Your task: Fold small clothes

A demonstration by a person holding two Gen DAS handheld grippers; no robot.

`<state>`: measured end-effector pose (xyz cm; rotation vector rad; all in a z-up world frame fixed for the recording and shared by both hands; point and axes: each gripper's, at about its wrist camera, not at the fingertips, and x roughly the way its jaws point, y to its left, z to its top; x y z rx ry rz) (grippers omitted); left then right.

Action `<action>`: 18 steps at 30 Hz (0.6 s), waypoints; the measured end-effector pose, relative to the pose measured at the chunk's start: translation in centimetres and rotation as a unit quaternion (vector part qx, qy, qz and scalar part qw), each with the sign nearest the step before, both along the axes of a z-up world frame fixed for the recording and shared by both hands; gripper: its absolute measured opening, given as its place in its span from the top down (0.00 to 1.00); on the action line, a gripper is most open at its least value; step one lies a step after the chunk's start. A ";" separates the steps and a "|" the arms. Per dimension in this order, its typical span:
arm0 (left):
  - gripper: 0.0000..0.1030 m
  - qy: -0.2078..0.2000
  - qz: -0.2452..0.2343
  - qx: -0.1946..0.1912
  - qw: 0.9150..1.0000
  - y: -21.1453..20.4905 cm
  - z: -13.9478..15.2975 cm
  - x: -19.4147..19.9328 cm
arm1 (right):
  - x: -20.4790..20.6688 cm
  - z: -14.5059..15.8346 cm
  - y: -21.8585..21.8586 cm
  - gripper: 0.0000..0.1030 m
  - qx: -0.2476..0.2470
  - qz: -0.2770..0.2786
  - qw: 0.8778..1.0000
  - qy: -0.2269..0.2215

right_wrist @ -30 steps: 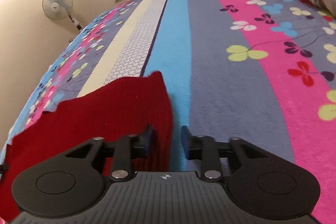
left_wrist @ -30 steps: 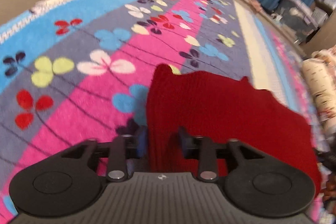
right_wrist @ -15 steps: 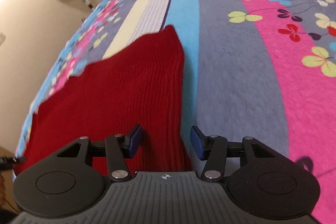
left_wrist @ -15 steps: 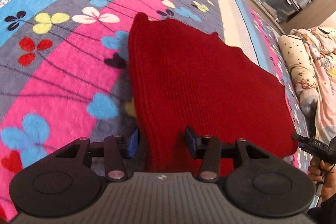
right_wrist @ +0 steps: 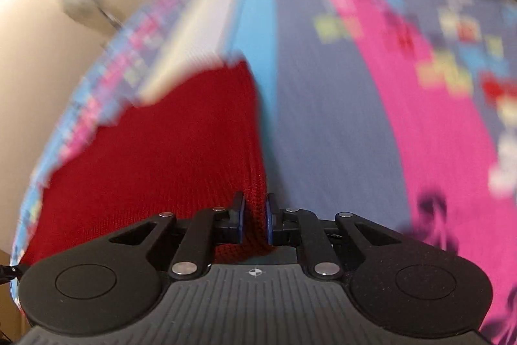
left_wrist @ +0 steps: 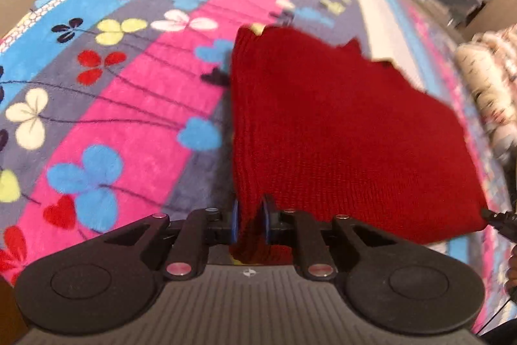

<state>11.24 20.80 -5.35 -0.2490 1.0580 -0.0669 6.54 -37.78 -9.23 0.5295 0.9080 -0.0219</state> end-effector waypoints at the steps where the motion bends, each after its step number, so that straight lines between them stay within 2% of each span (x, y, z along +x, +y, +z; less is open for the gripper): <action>1: 0.73 -0.016 0.005 0.015 1.000 -0.1 0.5 -0.4 | 0.0 -0.4 -0.1 0.82 -0.004 -0.007 1.000 0.008; 2: 0.68 -0.040 0.008 0.030 0.999 -0.2 1.2 -0.9 | -0.2 -0.1 -0.1 0.77 -0.012 -0.012 1.000 -0.001; 4: 0.68 -0.094 0.012 0.063 0.994 -0.5 2.8 -2.2 | -0.9 1.7 0.4 0.75 -0.057 -0.019 0.997 -0.044; 6: 0.68 -0.125 0.004 0.075 0.989 -1.1 3.7 -3.2 | -1.8 3.6 1.1 0.71 -0.114 -0.025 0.989 -0.094; 8: 0.68 -0.136 -0.011 0.068 0.988 -1.7 4.0 -3.7 | -2.4 4.3 1.3 0.71 -0.111 -0.015 0.985 -0.132; 10: 0.68 -0.121 -0.038 0.068 0.990 -2.4 3.3 -3.3 | -2.3 3.9 1.3 0.71 -0.074 0.023 0.986 -0.146; 11: 0.68 -0.101 -0.048 0.071 0.991 -2.7 2.8 -2.9 | -1.8 3.2 1.5 0.69 -0.051 0.046 0.988 -0.136; 12: 0.67 -0.062 -0.059 0.087 0.993 -3.2 1.5 -2.3 | -1.2 2.2 1.5 0.68 -0.035 0.063 0.991 -0.113; 13: 0.66 -0.031 -0.064 0.109 0.992 -3.8 0.4 -1.7 | -0.5 0.7 1.8 0.69 -0.034 0.076 0.994 -0.072; 14: 0.61 -0.017 -0.067 0.128 0.989 -4.3 -0.3 -1.5 | 0.2 -0.6 2.1 0.72 -0.050 0.080 0.995 -0.032; 15: 0.61 -0.022 -0.074 0.141 0.987 -4.7 -0.3 -1.6 | 0.3 -1.5 2.1 0.74 -0.064 0.081 0.995 -0.017; 18: 0.60 -0.055 -0.078 0.150 0.984 -5.2 0.7 -2.1 | 0.0 -0.4 2.8 0.73 -0.096 0.089 0.991 -0.033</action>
